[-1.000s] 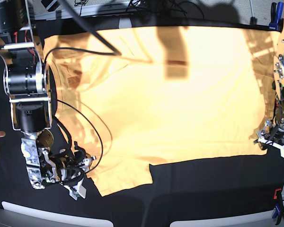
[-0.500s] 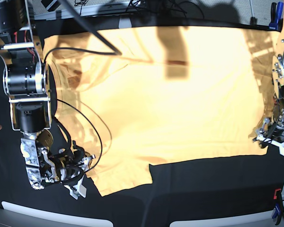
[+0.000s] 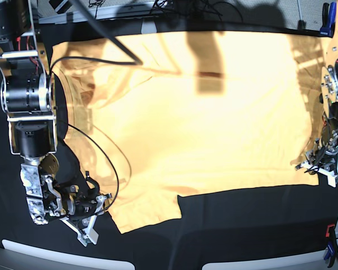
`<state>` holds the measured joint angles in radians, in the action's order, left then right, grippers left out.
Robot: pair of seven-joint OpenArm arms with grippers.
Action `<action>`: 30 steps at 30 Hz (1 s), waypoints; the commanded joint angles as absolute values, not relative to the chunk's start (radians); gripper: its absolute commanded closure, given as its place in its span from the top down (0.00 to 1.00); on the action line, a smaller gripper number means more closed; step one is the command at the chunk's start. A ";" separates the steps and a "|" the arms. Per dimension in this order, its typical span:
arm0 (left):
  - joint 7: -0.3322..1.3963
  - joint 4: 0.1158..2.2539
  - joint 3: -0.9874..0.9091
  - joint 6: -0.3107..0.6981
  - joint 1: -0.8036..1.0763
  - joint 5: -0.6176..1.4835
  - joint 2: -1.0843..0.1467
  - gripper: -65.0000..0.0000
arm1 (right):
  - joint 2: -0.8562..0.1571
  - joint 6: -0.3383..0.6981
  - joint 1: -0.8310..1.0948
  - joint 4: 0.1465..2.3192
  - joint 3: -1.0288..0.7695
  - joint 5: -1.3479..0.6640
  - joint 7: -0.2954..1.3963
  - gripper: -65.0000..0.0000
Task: Layout the t-shirt on the table in an organized manner, then fold the t-shirt properly
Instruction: 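Lift the hem with both grippers and fold it toward the collar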
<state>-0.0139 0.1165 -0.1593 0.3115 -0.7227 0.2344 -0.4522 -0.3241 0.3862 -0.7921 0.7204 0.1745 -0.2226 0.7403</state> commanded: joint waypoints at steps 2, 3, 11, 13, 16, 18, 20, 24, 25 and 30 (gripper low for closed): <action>-0.022 0.125 -0.162 0.315 -0.748 0.236 -0.465 0.00 | -0.329 0.389 -0.837 0.736 0.170 -0.195 0.672 0.30; -0.022 0.125 -0.162 0.315 -0.749 0.235 -0.464 0.00 | -0.326 0.388 -0.843 0.730 0.170 -0.191 0.672 0.30; -0.003 0.125 -0.162 0.315 -0.748 0.236 -0.466 0.00 | -0.291 0.388 -0.975 0.469 0.170 -0.100 0.644 0.37; 0.000 0.125 -0.162 0.315 -0.748 0.236 -0.465 0.00 | -0.294 0.384 -0.998 0.407 0.170 -0.049 0.619 0.37; 0.000 0.125 -0.162 0.315 -0.748 0.236 -0.466 0.00 | -0.304 0.360 -1.001 0.350 0.170 -0.021 0.581 0.37; 0.000 0.125 -0.162 0.315 -0.748 0.236 -0.466 0.00 | -0.308 0.359 -0.996 0.319 0.170 -0.029 0.554 0.37; 0.000 0.125 -0.162 0.315 -0.748 0.236 -0.465 0.00 | -0.307 0.360 -0.994 0.297 0.170 -0.038 0.545 0.37; 0.008 0.125 -0.162 0.315 -0.748 0.236 -0.466 0.00 | -0.302 0.358 -0.993 0.243 0.170 -0.044 0.543 0.37; 0.009 0.125 -0.162 0.315 -0.748 0.236 -0.466 0.00 | -0.302 0.350 -0.991 0.226 0.170 -0.044 0.542 0.37; 0.007 0.125 -0.162 0.315 -0.748 0.236 -0.466 0.00 | -0.302 0.320 -0.977 0.171 0.170 0.017 0.492 0.37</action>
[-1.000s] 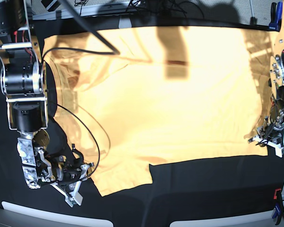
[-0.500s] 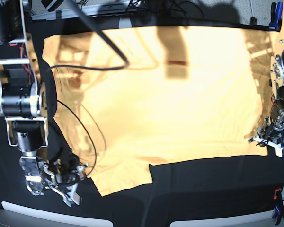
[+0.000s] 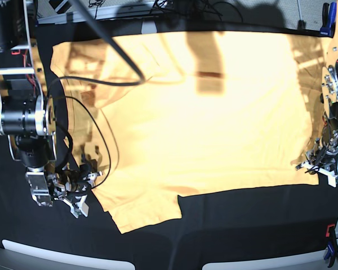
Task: Layout the t-shirt on the table in an organized manner, then fold the t-shirt properly
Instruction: 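Lift the hem with both grippers and fold it toward the collar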
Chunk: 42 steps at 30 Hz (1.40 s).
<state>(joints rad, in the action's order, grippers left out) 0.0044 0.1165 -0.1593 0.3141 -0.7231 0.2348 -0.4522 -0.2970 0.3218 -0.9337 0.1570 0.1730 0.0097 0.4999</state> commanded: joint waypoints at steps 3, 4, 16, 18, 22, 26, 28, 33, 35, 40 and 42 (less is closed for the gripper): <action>0.007 0.125 -0.162 0.315 -0.748 0.236 -0.466 0.00 | -0.302 0.301 -0.974 0.171 0.170 0.070 0.485 0.37; 0.006 0.125 -0.162 0.315 -0.748 0.236 -0.465 0.00 | -0.302 0.298 -0.974 0.171 0.170 0.076 0.487 0.37; 0.006 0.125 -0.162 0.319 -0.748 0.236 -0.465 0.00 | -0.302 0.317 -0.896 0.171 0.170 0.024 0.485 0.08; 0.006 0.125 -0.162 0.332 -0.748 0.236 -0.465 0.00 | -0.301 0.327 -0.885 0.172 0.170 0.025 0.460 0.00; -0.002 0.125 -0.162 0.357 -0.748 0.236 -0.465 0.00 | -0.296 0.328 -0.884 0.183 0.170 0.065 0.418 0.00; -0.043 0.130 -0.162 0.441 -0.748 0.244 -0.466 0.00 | -0.300 0.328 -0.884 0.257 0.170 0.075 0.465 0.00; -0.042 0.139 -0.162 0.491 -0.748 0.258 -0.469 0.00 | -0.299 0.329 -0.883 0.304 0.170 0.075 0.515 0.00; 0.011 0.178 -0.162 0.498 -0.748 0.266 -0.471 0.00 | -0.299 0.425 -0.879 0.398 0.170 0.068 0.566 0.00; 0.047 0.200 -0.162 0.499 -0.748 0.273 -0.474 0.00 | -0.300 0.474 -0.877 0.422 0.170 0.067 0.577 0.00; 0.190 0.324 -0.162 0.500 -0.708 0.390 -0.506 0.00 | -0.316 0.477 -0.877 0.454 0.170 -0.013 0.614 0.00; 0.223 0.410 -0.162 0.502 -0.662 0.406 -0.522 0.00 | -0.331 0.491 -0.876 0.465 0.170 -0.025 0.626 0.00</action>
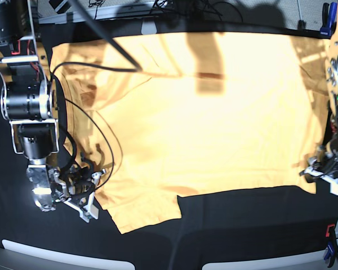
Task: Layout the t-shirt on the table in an organized manner, then fold the t-shirt properly
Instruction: 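Lift the hem with both grippers and fold it toward the collar, then lay the folded hem onto the shirt near the collar and release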
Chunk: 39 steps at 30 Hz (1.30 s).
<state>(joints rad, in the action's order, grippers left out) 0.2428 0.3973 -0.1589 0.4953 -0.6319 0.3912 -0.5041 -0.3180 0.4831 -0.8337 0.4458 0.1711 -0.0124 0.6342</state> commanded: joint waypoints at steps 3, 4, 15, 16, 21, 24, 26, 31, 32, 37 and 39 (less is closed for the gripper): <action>0.244 0.552 -0.162 0.501 -0.573 0.427 -0.539 0.00 | -0.356 0.502 -0.860 0.503 0.170 -0.051 0.647 0.00; 0.250 0.596 -0.162 0.500 -0.540 0.442 -0.542 0.00 | -0.364 0.502 -0.846 0.529 0.170 -0.063 0.656 0.00; 0.269 0.977 -0.243 0.404 -0.257 0.507 -0.546 0.00 | -0.473 0.479 -0.484 1.149 0.167 -0.094 0.751 0.00; 0.276 1.004 -0.263 0.404 -0.239 0.508 -0.546 0.00 | -0.488 0.464 -0.449 1.208 0.162 -0.106 0.752 0.00; 0.392 1.100 -0.366 0.405 -0.165 0.613 -0.546 0.00 | -0.532 0.448 -0.307 1.435 0.080 -0.199 0.811 0.00; 0.437 1.145 -0.414 0.420 -0.125 0.641 -0.546 0.00 | -0.532 0.448 -0.226 1.528 0.012 -0.199 0.815 0.00; 0.455 1.176 -0.435 0.421 -0.093 0.641 -0.546 0.00 | -0.531 0.448 -0.169 1.586 -0.034 -0.199 0.817 0.00; 0.468 1.258 -0.465 0.421 0.012 0.641 -0.546 0.00 | -0.532 0.449 -0.020 1.724 -0.141 -0.199 0.820 0.00; 0.472 1.274 -0.465 0.421 0.035 0.639 -0.546 0.00 | -0.531 0.450 0.010 1.750 -0.160 -0.199 0.820 0.00; 0.471 1.327 -0.465 0.422 0.146 0.636 -0.546 0.00 | -0.529 0.495 0.150 1.863 -0.242 -0.199 0.820 0.00; 0.471 1.337 -0.465 0.422 0.177 0.628 -0.546 0.00 | -0.529 0.495 0.202 1.896 -0.263 -0.199 0.820 0.00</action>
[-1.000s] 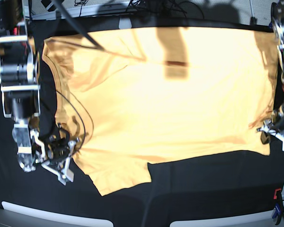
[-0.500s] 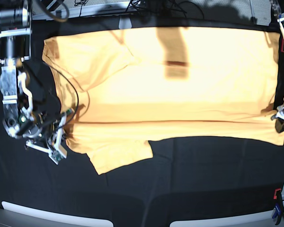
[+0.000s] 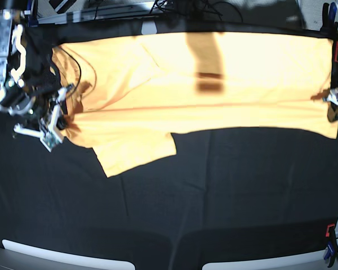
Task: Layout the t-shirt on the table in an organized manner, then fold the t-shirt properly
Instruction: 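Lay the folded hem onto the shirt near the collar and release, then grasp the folded shirt's edge with the right gripper and lift it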
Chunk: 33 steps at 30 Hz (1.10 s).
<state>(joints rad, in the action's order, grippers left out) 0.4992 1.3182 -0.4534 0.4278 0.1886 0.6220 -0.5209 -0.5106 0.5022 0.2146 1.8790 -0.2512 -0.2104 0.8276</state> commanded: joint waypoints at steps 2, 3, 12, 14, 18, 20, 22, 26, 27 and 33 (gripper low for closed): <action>0.471 1.339 -0.465 0.422 0.200 0.622 -0.546 0.00 | -0.529 0.495 0.250 1.919 -0.279 -0.199 0.819 0.00; 0.472 1.339 -0.465 0.422 0.205 0.613 -0.546 0.00 | -0.529 0.494 0.271 1.925 -0.286 -0.199 0.819 0.00; 0.479 1.339 -0.465 0.423 0.241 0.560 -0.546 0.00 | -0.529 0.494 0.392 1.924 -0.308 -0.200 0.824 0.00; 0.479 1.339 -0.465 0.422 0.241 0.524 -0.546 0.02 | -0.529 0.493 0.390 1.924 -0.308 -0.211 0.824 0.07; 0.475 1.339 -0.465 0.422 0.241 0.498 -0.547 0.49 | -0.529 0.486 0.347 1.924 -0.308 -0.303 0.821 0.44; 0.470 1.340 -0.465 0.422 0.241 0.498 -0.546 0.52 | -0.529 0.469 0.302 1.921 -0.308 -0.360 0.816 0.47; 0.470 1.348 -0.465 0.422 0.241 0.498 -0.546 0.52 | -0.529 0.447 0.244 1.903 -0.308 -0.418 0.821 0.47; 0.467 1.377 -0.465 0.422 0.241 0.498 -0.546 0.52 | -0.529 0.447 0.117 1.801 -0.307 -0.479 0.821 0.47; 0.461 1.386 -0.465 0.422 0.241 0.498 -0.545 0.52 | -0.529 0.447 0.081 1.761 -0.307 -0.503 0.821 0.47; 0.443 1.442 -0.465 0.422 0.237 0.497 -0.515 0.52 | -0.529 0.452 -0.159 1.497 -0.249 -0.604 0.905 0.47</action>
